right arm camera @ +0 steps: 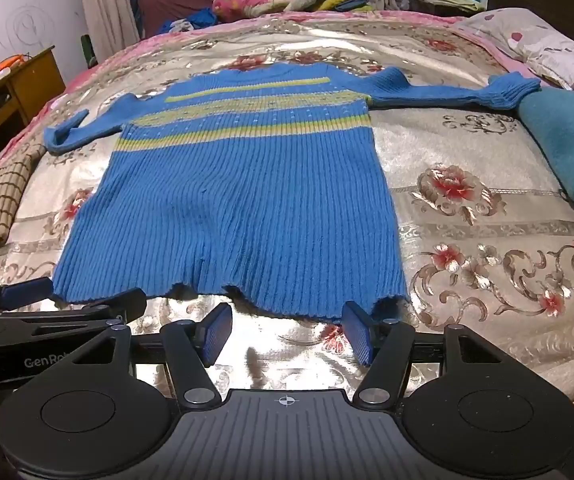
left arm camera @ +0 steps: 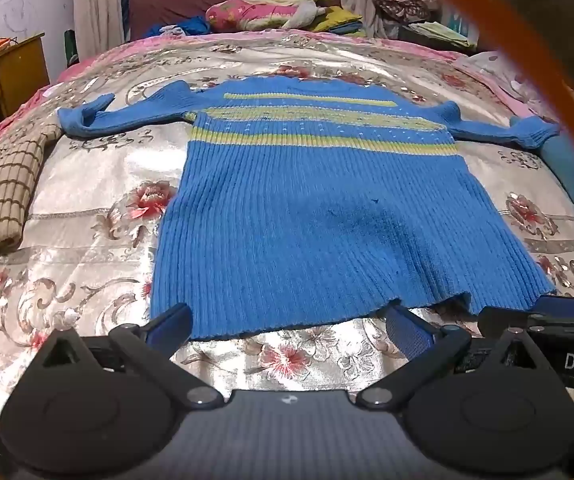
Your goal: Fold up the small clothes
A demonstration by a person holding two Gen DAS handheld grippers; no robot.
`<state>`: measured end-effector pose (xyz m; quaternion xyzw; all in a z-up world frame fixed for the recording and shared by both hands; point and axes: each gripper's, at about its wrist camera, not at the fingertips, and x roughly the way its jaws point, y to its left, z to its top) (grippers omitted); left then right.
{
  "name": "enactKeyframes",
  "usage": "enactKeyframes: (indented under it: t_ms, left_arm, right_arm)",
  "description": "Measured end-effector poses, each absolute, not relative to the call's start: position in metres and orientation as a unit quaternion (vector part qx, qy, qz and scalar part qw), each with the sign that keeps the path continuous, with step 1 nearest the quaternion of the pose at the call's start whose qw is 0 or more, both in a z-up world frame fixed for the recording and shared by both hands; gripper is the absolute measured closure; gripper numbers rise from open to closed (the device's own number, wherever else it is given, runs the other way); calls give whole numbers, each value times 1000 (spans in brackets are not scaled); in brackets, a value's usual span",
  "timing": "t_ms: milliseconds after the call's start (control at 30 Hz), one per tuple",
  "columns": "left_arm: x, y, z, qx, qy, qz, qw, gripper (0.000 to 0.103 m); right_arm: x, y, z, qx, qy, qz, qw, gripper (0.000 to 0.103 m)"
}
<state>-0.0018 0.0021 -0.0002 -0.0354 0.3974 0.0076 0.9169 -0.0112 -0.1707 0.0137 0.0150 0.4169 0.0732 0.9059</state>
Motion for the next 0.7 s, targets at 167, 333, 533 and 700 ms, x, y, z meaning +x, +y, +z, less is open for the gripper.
enactKeyframes:
  t_ms: [167,333,533,700]
  left_arm:
    - [-2,1,0,-36,398,6,917,0]
    - [-1,3,-1,-40,402,7,915,0]
    - [0,4,-4,-43,412,7,910,0]
    - [2,3,-7,-44,419,6,907,0]
  right_arm:
    - [-8,-171,17,15,417,73,906,42]
    - [-8,-171,16,13,416,74,906,42]
    - [-8,-168,15,9,416,75,906,40]
    - [-7,-168,14,8,418,75,905,39]
